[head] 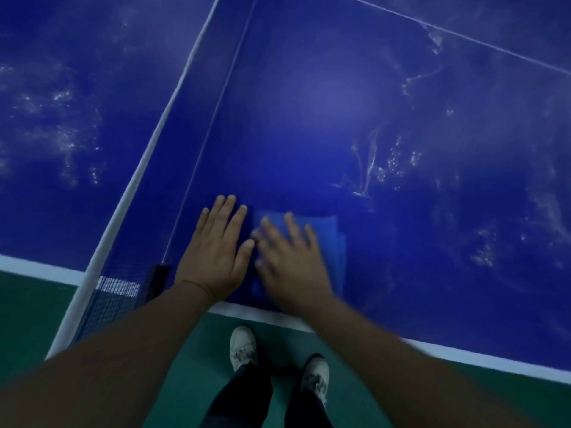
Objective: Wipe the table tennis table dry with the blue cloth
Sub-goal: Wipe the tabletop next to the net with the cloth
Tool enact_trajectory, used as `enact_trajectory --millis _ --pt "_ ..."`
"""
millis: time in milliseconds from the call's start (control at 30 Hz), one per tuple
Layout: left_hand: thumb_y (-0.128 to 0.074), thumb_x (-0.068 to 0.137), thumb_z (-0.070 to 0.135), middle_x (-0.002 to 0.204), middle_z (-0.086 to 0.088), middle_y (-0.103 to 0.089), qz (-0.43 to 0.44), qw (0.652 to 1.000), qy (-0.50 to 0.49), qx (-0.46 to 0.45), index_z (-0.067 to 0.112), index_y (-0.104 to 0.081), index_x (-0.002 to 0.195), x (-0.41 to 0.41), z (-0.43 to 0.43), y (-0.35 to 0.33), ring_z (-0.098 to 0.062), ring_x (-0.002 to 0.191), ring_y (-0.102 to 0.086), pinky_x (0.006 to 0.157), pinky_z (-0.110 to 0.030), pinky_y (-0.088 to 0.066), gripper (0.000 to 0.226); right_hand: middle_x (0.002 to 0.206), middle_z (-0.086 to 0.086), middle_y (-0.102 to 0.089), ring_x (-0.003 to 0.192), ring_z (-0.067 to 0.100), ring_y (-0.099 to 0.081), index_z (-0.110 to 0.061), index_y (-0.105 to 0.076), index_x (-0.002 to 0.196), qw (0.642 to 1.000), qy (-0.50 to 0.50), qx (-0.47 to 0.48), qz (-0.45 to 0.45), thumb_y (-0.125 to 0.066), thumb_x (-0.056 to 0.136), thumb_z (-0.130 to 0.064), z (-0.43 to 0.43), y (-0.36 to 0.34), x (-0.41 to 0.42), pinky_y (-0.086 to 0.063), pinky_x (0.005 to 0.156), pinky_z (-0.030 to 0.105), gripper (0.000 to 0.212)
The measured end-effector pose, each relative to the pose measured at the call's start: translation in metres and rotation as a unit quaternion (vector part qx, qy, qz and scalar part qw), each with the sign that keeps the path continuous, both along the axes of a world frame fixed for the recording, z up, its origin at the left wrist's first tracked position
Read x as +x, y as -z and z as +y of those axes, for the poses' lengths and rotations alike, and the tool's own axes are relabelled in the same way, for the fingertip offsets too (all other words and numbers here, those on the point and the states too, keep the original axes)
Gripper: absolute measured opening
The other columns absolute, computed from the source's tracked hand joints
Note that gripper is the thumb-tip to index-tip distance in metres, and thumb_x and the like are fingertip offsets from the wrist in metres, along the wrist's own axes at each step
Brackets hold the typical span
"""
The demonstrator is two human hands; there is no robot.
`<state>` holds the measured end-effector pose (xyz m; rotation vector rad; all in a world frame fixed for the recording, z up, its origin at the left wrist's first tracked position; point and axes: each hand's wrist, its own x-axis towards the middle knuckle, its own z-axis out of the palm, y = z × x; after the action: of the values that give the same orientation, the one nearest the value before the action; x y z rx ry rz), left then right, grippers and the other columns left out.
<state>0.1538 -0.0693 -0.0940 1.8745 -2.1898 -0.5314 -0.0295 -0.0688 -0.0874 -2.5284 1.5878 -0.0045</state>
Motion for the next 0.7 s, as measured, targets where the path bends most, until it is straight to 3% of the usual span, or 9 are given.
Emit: enact_trajectory --millis 67,133,233,300,367,467,533,600,700 --pt "-0.021 0.102 0.049 0.166 -0.012 -0.016 -0.012 1.0 0.014 0.001 0.008 -0.029 0.155 -0.001 -0.002 0.0 -0.023 0.155 -0.005 0.125 -0.035 0.004 0.068 0.161 -0.004 -0.034 0.151 0.03 -0.025 -0.028 -0.044 0.15 0.999 -0.052 0.012 -0.01 -0.033 0.102 -0.048 0.033 0.001 -0.005 -0.018 0.12 0.054 0.053" --pt "-0.021 0.102 0.05 0.166 -0.013 -0.016 -0.027 0.999 0.03 0.003 0.008 -0.03 0.155 -0.002 -0.001 0.0 -0.024 0.155 -0.004 0.125 -0.038 0.003 0.068 0.157 -0.003 -0.042 0.147 0.031 -0.033 -0.027 -0.05 0.146 1.0 -0.016 0.003 0.002 -0.036 0.102 -0.046 0.031 0.003 -0.047 -0.027 0.115 0.054 0.05" --pt "-0.018 0.102 0.051 0.166 -0.012 -0.014 -0.044 0.998 0.047 0.009 0.009 -0.029 0.155 -0.003 -0.001 0.0 -0.024 0.155 -0.002 0.125 -0.04 0.002 0.069 0.151 0.004 -0.05 0.139 0.037 -0.044 -0.02 -0.057 0.141 0.986 0.16 -0.018 0.041 -0.033 0.101 -0.043 0.005 0.001 -0.132 -0.044 0.1 0.056 0.052" --pt "-0.018 0.102 0.051 0.166 -0.013 -0.015 -0.044 0.998 0.046 0.009 0.008 -0.031 0.155 -0.003 -0.001 -0.001 -0.024 0.155 -0.003 0.125 -0.04 0.002 0.069 0.152 0.004 -0.048 0.139 0.037 -0.043 -0.017 -0.056 0.142 0.959 0.283 -0.016 0.022 -0.027 0.101 -0.046 -0.008 -0.008 -0.171 -0.043 0.101 0.057 0.058" --pt "-0.017 0.101 0.052 0.166 -0.014 -0.015 -0.048 0.998 0.046 0.012 0.009 -0.031 0.155 -0.004 -0.001 -0.002 -0.024 0.155 -0.003 0.125 -0.04 0.002 0.07 0.15 0.004 -0.051 0.136 0.039 -0.045 -0.015 -0.058 0.141 0.939 0.343 -0.027 -0.001 -0.026 0.101 -0.045 -0.015 -0.014 -0.169 -0.043 0.1 0.057 0.059" --pt "-0.015 0.1 0.053 0.166 -0.012 -0.011 -0.058 0.997 0.046 0.021 0.01 -0.028 0.156 -0.005 -0.001 -0.001 -0.022 0.155 0.001 0.124 -0.039 0.005 0.071 0.143 0.006 -0.058 0.126 0.041 -0.054 -0.016 -0.064 0.132 0.966 0.247 -0.075 -0.01 -0.037 0.1 -0.039 0.003 -0.009 -0.101 -0.051 0.09 0.052 0.048" --pt "-0.015 0.1 0.053 0.167 -0.012 -0.01 -0.061 0.997 0.046 0.021 0.01 -0.027 0.156 -0.004 -0.001 0.0 -0.022 0.155 0.002 0.124 -0.039 0.005 0.071 0.148 0.0 -0.054 0.134 0.033 -0.048 -0.022 -0.061 0.135 0.994 0.089 -0.057 0.001 -0.039 0.1 -0.041 0.037 -0.004 -0.053 -0.045 0.095 0.046 0.046" --pt "-0.017 0.101 0.052 0.166 -0.013 -0.012 -0.062 0.997 0.046 0.017 0.009 -0.028 0.155 -0.004 -0.001 0.0 -0.023 0.155 0.001 0.125 -0.04 0.003 0.071 0.149 -0.003 -0.052 0.137 0.028 -0.044 -0.024 -0.06 0.136 0.999 0.002 -0.046 -0.012 -0.04 0.101 -0.043 0.05 -0.001 -0.053 -0.038 0.097 0.042 0.045" --pt "-0.016 0.1 0.052 0.166 -0.012 -0.01 -0.062 0.997 0.046 0.023 0.01 -0.027 0.156 -0.004 -0.001 0.0 -0.023 0.155 0.002 0.125 -0.043 0.001 0.071 0.143 0.005 -0.058 0.129 0.036 -0.052 -0.018 -0.064 0.133 0.988 0.136 -0.068 -0.003 -0.039 0.101 -0.04 0.025 0.002 -0.122 -0.047 0.094 0.047 0.046"
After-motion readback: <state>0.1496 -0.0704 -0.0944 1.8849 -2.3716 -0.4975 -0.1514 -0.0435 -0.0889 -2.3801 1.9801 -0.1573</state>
